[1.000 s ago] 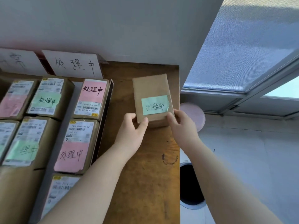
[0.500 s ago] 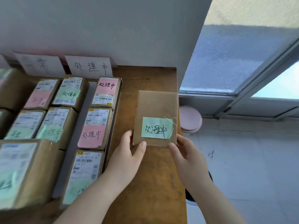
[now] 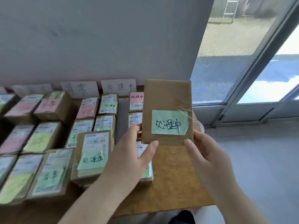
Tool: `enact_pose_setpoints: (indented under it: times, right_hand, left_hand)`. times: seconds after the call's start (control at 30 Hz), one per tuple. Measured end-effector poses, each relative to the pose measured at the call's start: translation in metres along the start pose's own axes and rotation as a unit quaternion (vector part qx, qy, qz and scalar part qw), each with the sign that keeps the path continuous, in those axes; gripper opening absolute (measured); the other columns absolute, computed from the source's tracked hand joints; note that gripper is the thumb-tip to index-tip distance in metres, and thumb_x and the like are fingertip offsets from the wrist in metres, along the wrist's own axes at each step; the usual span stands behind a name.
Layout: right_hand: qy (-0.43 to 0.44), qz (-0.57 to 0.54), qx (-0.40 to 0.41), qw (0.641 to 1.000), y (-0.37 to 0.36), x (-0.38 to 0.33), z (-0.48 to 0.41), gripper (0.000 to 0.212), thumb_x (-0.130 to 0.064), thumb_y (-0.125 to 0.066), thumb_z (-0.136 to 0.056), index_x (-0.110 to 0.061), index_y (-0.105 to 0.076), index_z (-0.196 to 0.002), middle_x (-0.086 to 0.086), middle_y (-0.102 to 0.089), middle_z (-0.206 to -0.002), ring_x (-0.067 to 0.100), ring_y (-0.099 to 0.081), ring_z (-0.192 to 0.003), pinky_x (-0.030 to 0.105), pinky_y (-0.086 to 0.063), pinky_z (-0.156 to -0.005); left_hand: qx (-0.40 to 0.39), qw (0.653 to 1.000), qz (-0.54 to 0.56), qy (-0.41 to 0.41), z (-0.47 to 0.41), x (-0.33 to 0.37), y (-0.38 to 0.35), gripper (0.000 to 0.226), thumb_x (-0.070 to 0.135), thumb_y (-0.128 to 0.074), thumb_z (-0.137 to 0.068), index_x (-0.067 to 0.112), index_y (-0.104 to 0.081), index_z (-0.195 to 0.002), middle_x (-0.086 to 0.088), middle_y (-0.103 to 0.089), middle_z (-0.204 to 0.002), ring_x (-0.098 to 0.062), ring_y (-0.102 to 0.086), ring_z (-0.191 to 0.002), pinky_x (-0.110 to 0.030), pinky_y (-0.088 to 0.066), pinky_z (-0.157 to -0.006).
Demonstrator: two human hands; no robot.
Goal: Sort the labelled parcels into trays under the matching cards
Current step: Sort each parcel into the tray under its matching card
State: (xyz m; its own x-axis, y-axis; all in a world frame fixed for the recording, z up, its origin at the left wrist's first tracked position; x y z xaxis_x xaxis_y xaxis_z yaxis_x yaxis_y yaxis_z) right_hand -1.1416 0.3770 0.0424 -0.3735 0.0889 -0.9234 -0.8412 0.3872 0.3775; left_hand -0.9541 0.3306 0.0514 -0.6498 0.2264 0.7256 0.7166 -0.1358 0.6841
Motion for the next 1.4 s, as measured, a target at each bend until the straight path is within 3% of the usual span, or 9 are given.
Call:
enact_pose_setpoints:
  times: [0.13, 0.27, 0.4, 0.6, 0.77, 0.87, 1.07, 1.23, 1.4]
  right_hand:
    - [0.024, 0.005, 0.003, 1.0, -0.009, -0.015, 0.03, 0.03, -0.021, -0.063, -0.087, -0.022, -0.064, -0.116, -0.023, -0.068, -0.096, -0.013, -0.06, -0.09, -0.001, -0.041, -0.07]
    - [0.041, 0.027, -0.007, 0.999, -0.013, -0.023, 0.043, 0.03, -0.022, -0.065, -0.086, -0.021, -0.065, -0.116, -0.025, -0.066, -0.095, -0.015, -0.058, -0.091, -0.001, -0.041, -0.072]
    - [0.042, 0.034, -0.03, 0.998, -0.014, -0.021, 0.045, 0.028, -0.023, -0.063, -0.087, -0.022, -0.064, -0.115, -0.026, -0.064, -0.093, -0.016, -0.057, -0.092, -0.002, -0.041, -0.07]
    - [0.03, 0.027, -0.082, 0.996, -0.009, -0.017, 0.043, 0.019, -0.027, -0.06, -0.089, -0.033, -0.06, -0.107, -0.028, -0.063, -0.09, -0.02, -0.056, -0.086, -0.001, -0.041, -0.066]
    - [0.04, 0.022, -0.115, 0.992, -0.008, -0.017, 0.043, 0.019, -0.033, -0.06, -0.087, -0.047, -0.053, -0.097, -0.025, -0.066, -0.095, -0.01, -0.06, -0.093, 0.01, -0.048, -0.077]
    - [0.04, -0.015, -0.115, 0.992, -0.008, -0.019, 0.034, 0.018, -0.029, -0.062, -0.085, -0.043, -0.058, -0.097, -0.027, -0.068, -0.092, -0.01, -0.061, -0.091, 0.004, -0.045, -0.073]
    - [0.067, -0.041, -0.115, 0.99, -0.034, -0.057, -0.004, 0.019, -0.027, -0.06, -0.089, -0.027, -0.061, -0.107, -0.017, -0.066, -0.099, -0.011, -0.06, -0.092, 0.001, -0.044, -0.068]
    - [0.066, -0.039, -0.124, 0.989, -0.087, -0.091, -0.039, 0.023, -0.032, -0.056, -0.092, -0.025, -0.062, -0.113, -0.015, -0.067, -0.103, -0.002, -0.062, -0.096, 0.013, -0.051, -0.075]
    - [0.02, -0.044, -0.111, 0.993, -0.15, -0.097, -0.07, 0.036, -0.034, -0.053, -0.093, -0.019, -0.058, -0.125, -0.008, -0.065, -0.113, 0.003, -0.061, -0.1, 0.017, -0.05, -0.079]
  left_hand:
    - [0.008, 0.999, -0.043, -0.026, 0.024, -0.007, 0.022, 0.067, 0.07, -0.038, -0.078, 0.034, -0.032, -0.133, 0.021, -0.044, -0.139, 0.003, -0.044, -0.122, -0.024, -0.045, -0.098]
    - [0.004, 0.998, -0.053, -0.014, 0.04, -0.01, 0.028, 0.062, 0.069, -0.043, -0.072, 0.035, -0.035, -0.124, 0.025, -0.049, -0.126, 0.009, -0.042, -0.105, -0.004, -0.038, -0.078]
    - [0.019, 0.997, -0.079, -0.003, 0.049, -0.008, 0.028, 0.047, 0.053, -0.059, -0.081, 0.034, -0.035, -0.118, 0.026, -0.048, -0.116, 0.009, -0.041, -0.097, 0.001, -0.035, -0.064]
    - [0.052, 0.989, -0.135, 0.015, 0.06, -0.003, 0.028, 0.056, 0.049, -0.061, -0.083, 0.027, -0.04, -0.129, 0.011, -0.054, -0.127, -0.005, -0.05, -0.111, -0.01, -0.035, -0.082]
    - [0.075, 0.99, -0.115, 0.036, 0.069, -0.001, 0.025, 0.058, 0.045, -0.068, -0.079, 0.023, -0.047, -0.128, 0.015, -0.054, -0.124, 0.004, -0.045, -0.105, 0.005, -0.029, -0.074]
    - [0.11, 0.99, -0.082, 0.044, 0.069, 0.001, 0.026, 0.061, 0.043, -0.069, -0.078, 0.024, -0.047, -0.131, 0.02, -0.051, -0.123, 0.009, -0.038, -0.104, 0.006, -0.03, -0.074]
    - [0.176, 0.981, -0.079, 0.014, 0.041, -0.002, 0.061, 0.056, 0.04, -0.065, -0.081, 0.023, -0.049, -0.131, 0.014, -0.057, -0.121, 0.0, -0.048, -0.107, -0.015, -0.041, -0.084]
    - [0.193, 0.979, -0.067, 0.012, 0.005, -0.031, 0.103, 0.045, 0.033, -0.064, -0.087, 0.022, -0.05, -0.128, 0.021, -0.05, -0.108, 0.003, -0.046, -0.099, -0.002, -0.034, -0.07]
    - [0.155, 0.987, -0.022, 0.034, -0.038, -0.078, 0.135, 0.038, 0.035, -0.059, -0.09, 0.03, -0.05, -0.128, 0.022, -0.056, -0.109, 0.008, -0.049, -0.094, -0.004, -0.035, -0.068]
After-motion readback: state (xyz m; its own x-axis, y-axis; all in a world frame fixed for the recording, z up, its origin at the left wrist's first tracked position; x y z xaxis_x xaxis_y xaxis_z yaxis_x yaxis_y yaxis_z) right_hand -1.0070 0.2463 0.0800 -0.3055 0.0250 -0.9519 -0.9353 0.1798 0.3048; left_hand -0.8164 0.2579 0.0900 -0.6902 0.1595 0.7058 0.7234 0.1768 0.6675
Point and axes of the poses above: each hand's wrist, its own z-axis away from the middle knuckle, its own y-axis out of the back of the hand, x = y × z, the point moved 6 cm from there along -z, towards the middle knuckle
